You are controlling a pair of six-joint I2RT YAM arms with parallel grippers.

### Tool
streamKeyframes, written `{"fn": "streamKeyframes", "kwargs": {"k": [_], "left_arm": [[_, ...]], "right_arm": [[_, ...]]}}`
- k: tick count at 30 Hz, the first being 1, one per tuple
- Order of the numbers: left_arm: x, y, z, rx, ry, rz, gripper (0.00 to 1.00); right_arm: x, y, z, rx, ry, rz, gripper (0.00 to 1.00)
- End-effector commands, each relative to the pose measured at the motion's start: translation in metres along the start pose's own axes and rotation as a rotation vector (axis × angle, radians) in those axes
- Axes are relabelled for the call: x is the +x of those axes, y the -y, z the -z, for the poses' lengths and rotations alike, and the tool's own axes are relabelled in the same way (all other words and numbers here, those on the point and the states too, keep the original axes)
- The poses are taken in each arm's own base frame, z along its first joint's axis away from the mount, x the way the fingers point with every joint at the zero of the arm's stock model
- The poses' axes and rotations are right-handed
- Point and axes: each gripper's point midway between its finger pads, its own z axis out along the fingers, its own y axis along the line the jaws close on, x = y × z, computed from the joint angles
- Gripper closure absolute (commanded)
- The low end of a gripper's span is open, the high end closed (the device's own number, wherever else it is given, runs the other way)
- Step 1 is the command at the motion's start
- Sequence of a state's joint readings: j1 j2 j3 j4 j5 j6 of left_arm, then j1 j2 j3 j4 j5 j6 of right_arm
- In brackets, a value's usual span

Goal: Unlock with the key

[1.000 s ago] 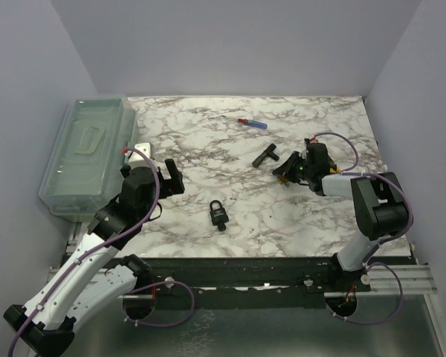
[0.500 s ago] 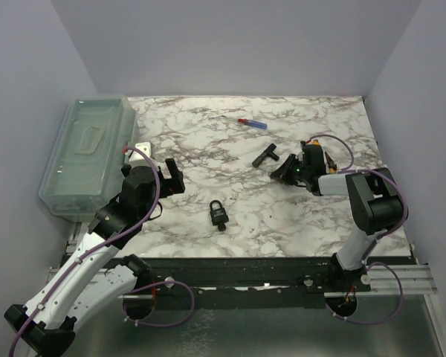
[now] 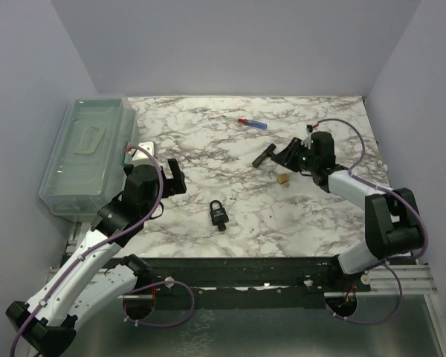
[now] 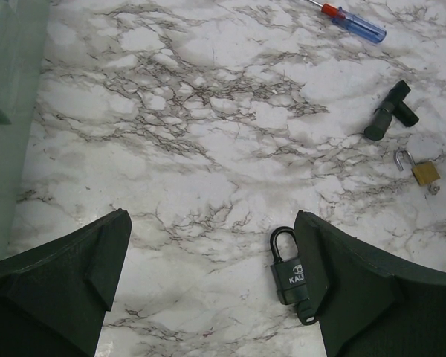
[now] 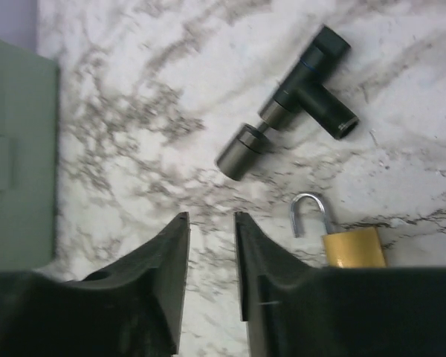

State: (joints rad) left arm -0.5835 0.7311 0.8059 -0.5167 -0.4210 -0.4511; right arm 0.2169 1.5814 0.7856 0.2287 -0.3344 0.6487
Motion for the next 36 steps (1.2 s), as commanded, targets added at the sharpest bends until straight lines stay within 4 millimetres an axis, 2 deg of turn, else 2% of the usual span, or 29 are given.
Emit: {"fn": "streamKeyframes", "kwargs": {"k": [1,3,5,8,10,18,21,29,36], "left_arm": [[0.010,0.006,-0.007,0.029,-0.041,-0.020,0.01],[0.016,0.010,-0.009,0.047,-0.068,-0.026,0.01],[0.023,0.016,-0.012,0.071,-0.103,-0.032,0.01],[0.034,0.023,-0.018,0.091,-0.160,-0.043,0.01],[0.040,0.026,-0.021,0.096,-0.194,-0.051,0.01],[0.045,0.021,-0.027,0.061,-0.217,-0.066,0.01],[0.041,0.015,-0.026,0.030,-0.196,-0.067,0.01],[0.017,-0.018,-0.017,-0.124,-0.063,-0.052,0.01],[0.014,-0.019,-0.014,-0.123,-0.053,-0.040,0.01]], "right_arm": [[-0.026,-0.039,0.032,-0.052,0.051,0.077,0.58],[-0.029,-0.048,0.046,-0.061,0.065,0.086,0.47],[-0.027,-0.055,0.060,-0.075,0.067,0.089,0.40],[-0.019,-0.062,0.080,-0.085,0.058,0.093,0.32],[-0.012,-0.064,0.090,-0.088,0.050,0.092,0.22],[0.015,-0.079,0.113,-0.108,0.006,0.101,0.08],[0.028,-0.087,0.110,-0.094,-0.034,0.144,0.00],[0.065,-0.120,0.081,-0.006,-0.162,0.309,0.00],[0.106,-0.144,0.046,0.092,-0.281,0.453,0.00]]}}
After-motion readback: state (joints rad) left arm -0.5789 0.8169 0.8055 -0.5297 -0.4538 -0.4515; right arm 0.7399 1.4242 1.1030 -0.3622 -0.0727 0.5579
